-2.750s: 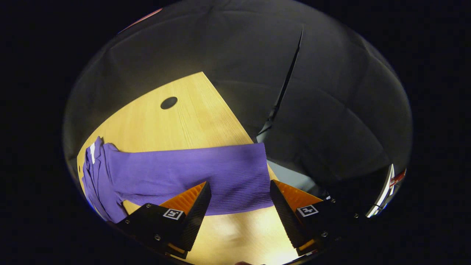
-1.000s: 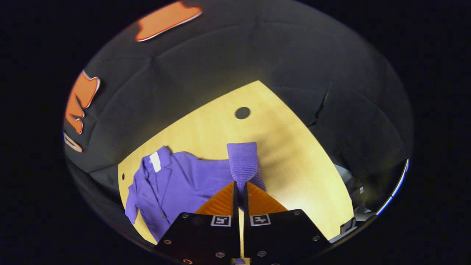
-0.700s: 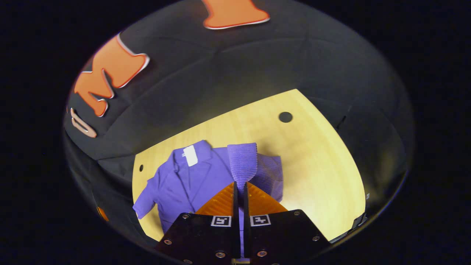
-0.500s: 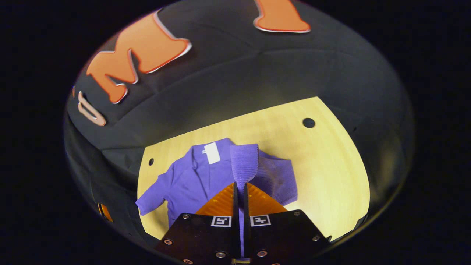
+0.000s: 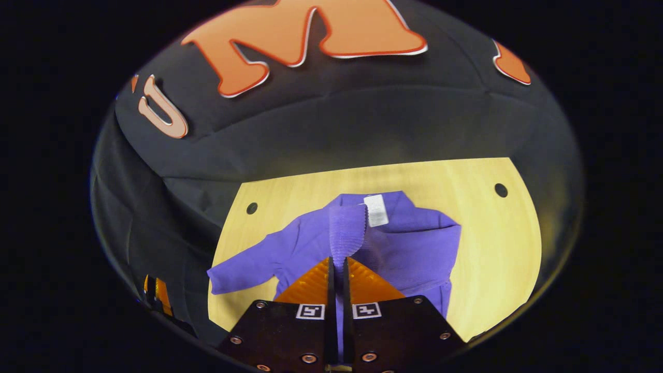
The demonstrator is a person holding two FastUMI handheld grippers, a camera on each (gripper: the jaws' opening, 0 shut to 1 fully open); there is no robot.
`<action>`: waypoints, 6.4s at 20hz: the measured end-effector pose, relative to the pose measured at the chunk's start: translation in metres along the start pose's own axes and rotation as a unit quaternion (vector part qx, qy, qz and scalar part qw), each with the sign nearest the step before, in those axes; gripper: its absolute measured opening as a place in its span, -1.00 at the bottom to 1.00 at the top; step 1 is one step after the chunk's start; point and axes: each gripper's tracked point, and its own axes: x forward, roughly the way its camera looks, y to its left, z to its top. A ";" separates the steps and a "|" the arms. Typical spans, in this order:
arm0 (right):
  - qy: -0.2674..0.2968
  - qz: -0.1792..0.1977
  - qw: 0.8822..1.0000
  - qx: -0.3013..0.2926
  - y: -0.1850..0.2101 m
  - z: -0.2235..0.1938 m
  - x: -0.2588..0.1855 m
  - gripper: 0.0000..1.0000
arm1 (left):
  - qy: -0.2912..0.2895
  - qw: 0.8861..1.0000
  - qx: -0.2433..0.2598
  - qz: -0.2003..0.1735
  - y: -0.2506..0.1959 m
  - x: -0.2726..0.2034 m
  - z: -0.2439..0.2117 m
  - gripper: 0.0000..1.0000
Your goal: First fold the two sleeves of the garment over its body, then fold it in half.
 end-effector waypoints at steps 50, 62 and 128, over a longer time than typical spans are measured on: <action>-0.355 -0.207 0.908 -0.083 -0.107 -0.016 -0.282 0.90 | 0.543 0.831 -0.115 -0.034 0.001 0.149 -0.262 -0.80; -0.395 -0.182 0.898 -0.064 -0.182 -0.013 -0.328 0.91 | 0.428 0.893 -0.094 -0.103 -0.089 0.093 -0.108 -0.87; -0.336 -0.126 0.932 -0.057 -0.172 -0.163 -0.250 0.90 | -0.150 0.976 0.020 -0.154 -0.160 -0.210 0.085 0.88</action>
